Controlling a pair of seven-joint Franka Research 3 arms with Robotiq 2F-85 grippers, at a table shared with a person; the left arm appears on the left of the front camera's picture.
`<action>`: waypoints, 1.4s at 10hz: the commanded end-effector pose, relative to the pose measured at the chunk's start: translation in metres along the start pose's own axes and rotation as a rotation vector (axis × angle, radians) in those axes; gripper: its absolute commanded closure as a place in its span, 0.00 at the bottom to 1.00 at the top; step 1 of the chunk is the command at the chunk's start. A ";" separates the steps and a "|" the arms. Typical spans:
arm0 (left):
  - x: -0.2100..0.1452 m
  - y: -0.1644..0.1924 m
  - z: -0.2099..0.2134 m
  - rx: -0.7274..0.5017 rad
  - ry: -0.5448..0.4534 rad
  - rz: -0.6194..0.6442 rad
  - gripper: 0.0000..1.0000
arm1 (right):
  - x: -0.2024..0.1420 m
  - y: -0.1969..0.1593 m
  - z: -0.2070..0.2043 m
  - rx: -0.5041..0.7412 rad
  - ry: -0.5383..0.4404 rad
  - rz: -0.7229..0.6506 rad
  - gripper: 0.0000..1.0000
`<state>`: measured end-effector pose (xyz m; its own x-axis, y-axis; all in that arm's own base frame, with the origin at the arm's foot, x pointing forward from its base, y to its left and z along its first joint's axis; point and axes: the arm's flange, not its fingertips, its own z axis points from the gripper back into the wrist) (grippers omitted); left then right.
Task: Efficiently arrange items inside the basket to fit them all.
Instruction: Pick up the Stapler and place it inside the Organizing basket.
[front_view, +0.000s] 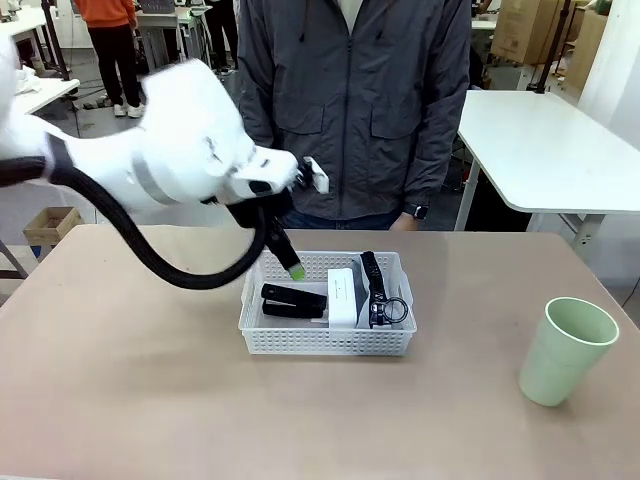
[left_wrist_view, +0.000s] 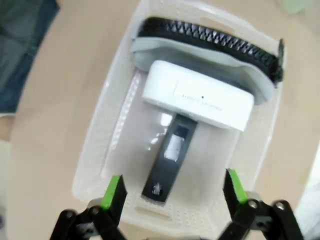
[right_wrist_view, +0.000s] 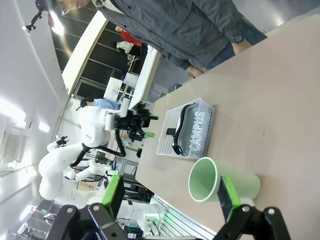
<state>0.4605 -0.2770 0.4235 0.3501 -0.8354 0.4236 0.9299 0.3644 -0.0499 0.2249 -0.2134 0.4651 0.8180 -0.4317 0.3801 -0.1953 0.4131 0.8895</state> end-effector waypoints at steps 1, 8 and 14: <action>-0.062 -0.020 0.075 0.009 -0.124 0.101 0.00 | 0.003 0.001 0.000 0.021 -0.017 0.028 0.00; -0.315 -0.065 0.145 -0.414 -0.703 0.409 0.00 | 0.003 0.001 0.000 0.021 -0.017 0.028 0.00; -0.418 -0.005 0.169 -0.513 -0.981 0.557 0.00 | 0.003 0.001 0.000 0.021 -0.017 0.028 0.00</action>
<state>0.2822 0.1549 0.3576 0.7256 0.1800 0.6642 0.6493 0.1407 -0.7474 0.2254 -0.2130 0.4653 0.8192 -0.4296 0.3800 -0.1950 0.4144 0.8890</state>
